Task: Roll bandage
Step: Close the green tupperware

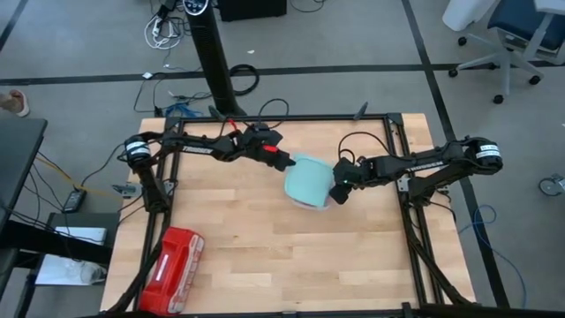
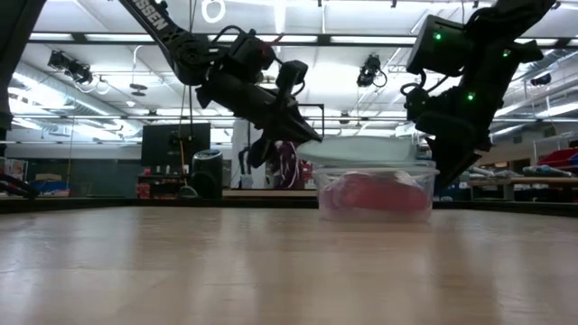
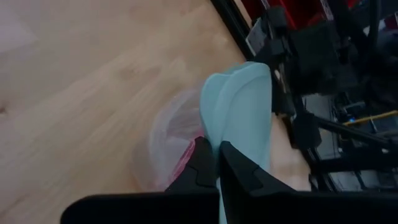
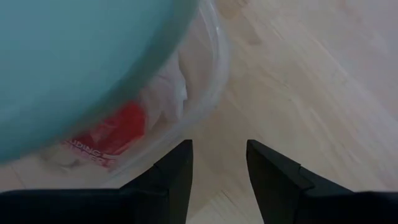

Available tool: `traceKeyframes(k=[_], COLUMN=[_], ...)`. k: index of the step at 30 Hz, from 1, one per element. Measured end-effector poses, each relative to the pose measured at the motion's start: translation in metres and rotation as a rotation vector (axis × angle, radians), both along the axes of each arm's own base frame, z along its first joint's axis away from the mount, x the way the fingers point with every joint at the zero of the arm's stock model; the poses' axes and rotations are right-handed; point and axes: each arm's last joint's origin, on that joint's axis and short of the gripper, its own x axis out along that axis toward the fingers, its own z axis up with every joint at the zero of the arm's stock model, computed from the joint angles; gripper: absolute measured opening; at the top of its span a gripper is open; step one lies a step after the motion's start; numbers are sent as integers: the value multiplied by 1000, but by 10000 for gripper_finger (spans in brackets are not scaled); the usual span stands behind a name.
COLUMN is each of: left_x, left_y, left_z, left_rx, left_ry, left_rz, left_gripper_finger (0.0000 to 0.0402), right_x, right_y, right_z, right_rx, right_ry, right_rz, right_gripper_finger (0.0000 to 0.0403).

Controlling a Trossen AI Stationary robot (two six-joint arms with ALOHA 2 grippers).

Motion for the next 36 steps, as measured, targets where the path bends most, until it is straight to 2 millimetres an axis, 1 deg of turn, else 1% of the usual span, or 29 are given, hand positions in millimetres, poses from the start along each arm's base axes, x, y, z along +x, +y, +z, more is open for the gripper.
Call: traceKeyframes(k=[6, 9, 12, 18, 24, 29, 32, 36], left_x=[-9, -12, -14, -14, -12, -12, -11, -10], left_y=[16, 20, 23, 28, 32, 32, 32, 32], left_z=[-1, -1, -1, 5, 18, 29, 34, 37], left_rx=[-26, -21, -20, 88, 167, 221, 240, 234], left_ry=[-14, -30, -37, -46, 23, 84, 84, 74], left_rz=[-101, -179, -217, -308, -385, -462, -486, -490], left_gripper_finger=[1, 1, 2, 3, 3, 3, 3, 3], right_x=[1, 2, 4, 12, 15, 25, 31, 24], right_y=[3, 3, 3, 2, -6, -13, -21, -27], right_z=[0, 1, 2, 5, 3, 4, 4, 2], right_rx=[2, -3, -9, -26, -54, -74, -104, -90], right_ry=[-9, -15, -28, -93, -74, -152, -190, -136], right_rz=[15, 28, 54, 135, 188, 250, 246, 211], right_gripper_finger=[149, 149, 149, 149, 149, 149, 149, 149])
